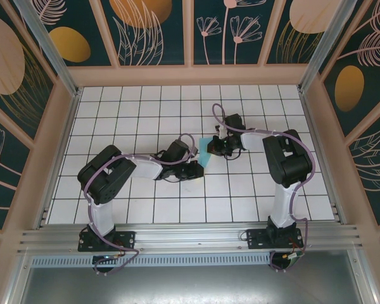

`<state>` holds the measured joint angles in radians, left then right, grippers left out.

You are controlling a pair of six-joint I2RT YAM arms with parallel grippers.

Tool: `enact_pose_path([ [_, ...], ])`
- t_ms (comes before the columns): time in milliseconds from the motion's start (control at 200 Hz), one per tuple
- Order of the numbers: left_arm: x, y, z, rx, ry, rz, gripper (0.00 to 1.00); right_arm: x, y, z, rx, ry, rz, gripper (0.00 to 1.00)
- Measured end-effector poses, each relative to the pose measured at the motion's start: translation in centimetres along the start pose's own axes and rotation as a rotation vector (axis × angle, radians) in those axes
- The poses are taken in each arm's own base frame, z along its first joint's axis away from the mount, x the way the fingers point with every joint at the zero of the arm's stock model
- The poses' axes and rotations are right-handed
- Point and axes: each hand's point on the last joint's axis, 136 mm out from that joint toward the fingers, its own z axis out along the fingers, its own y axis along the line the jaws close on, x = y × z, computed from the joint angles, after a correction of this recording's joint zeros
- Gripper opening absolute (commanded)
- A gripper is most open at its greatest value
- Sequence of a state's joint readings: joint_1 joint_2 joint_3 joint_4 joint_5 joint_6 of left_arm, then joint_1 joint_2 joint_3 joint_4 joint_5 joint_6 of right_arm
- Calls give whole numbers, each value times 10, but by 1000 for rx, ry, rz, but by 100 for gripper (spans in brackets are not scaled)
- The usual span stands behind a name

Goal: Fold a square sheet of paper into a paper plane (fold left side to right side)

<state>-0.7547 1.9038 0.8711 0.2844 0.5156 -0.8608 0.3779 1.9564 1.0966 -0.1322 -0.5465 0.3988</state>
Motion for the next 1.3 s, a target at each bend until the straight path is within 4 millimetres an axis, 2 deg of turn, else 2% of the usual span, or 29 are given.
enact_pose_path([
  [510,23,0,-11,-10,36,13,12,0,0,0,1,3,2,0],
  [611,15,-10,-20,17,14,22,12,0,0,0,1,3,2,0],
  [741,-7,-24,-28,48,-26,36,12,0,0,0,2,3,2,0],
  [881,-28,-37,-23,69,-50,71,12,0,0,0,1,3,2,0],
  [1041,-35,-31,-6,57,-28,73,12,0,0,0,1,3,2,0],
  [1181,-28,-16,4,28,6,53,12,0,0,0,1,3,1,0],
  [1301,-24,-13,6,26,23,51,12,0,0,0,1,3,-2,0],
])
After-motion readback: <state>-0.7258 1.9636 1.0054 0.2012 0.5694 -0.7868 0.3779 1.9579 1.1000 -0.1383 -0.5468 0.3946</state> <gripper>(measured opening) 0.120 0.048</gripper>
